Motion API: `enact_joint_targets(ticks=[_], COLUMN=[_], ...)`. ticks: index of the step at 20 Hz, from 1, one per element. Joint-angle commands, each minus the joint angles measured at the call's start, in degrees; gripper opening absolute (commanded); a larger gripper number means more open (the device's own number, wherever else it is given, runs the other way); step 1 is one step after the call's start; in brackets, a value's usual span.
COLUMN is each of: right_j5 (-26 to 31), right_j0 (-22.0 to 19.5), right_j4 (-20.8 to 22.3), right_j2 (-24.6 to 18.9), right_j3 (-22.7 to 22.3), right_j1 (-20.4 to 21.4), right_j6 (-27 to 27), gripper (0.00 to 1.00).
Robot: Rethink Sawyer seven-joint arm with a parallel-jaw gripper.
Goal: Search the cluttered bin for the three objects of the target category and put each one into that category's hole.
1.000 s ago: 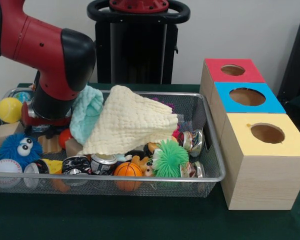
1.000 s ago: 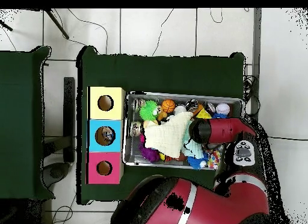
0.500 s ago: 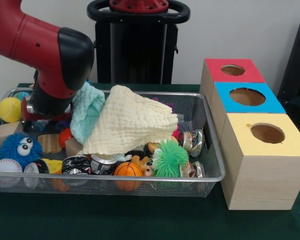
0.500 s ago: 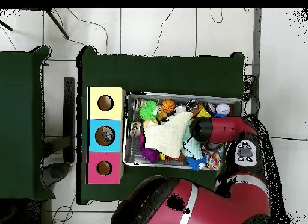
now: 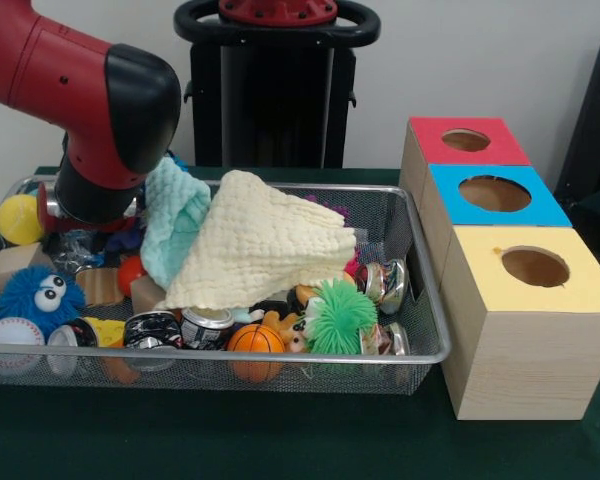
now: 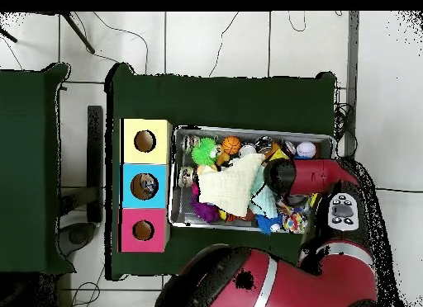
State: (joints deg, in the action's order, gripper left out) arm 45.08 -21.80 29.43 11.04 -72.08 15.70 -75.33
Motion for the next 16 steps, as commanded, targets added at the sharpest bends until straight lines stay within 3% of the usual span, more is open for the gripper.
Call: enact_joint_targets(ticks=[1, 5, 11, 16], right_j5=[13.19, 11.74, 14.45, 16.94], right_j0=[-3.73, -3.84, -3.02, -3.58], right_j4=[1.60, 1.65, 1.59, -2.05], right_j2=[-3.65, -3.76, -3.16, -5.13], right_j3=[-5.23, -5.38, -5.99, -9.24], right_j1=[-5.00, -5.07, -3.09, 3.39], right_j6=[9.61, 8.40, 9.45, 9.92], gripper=[1.00, 1.00, 1.00, 1.00])
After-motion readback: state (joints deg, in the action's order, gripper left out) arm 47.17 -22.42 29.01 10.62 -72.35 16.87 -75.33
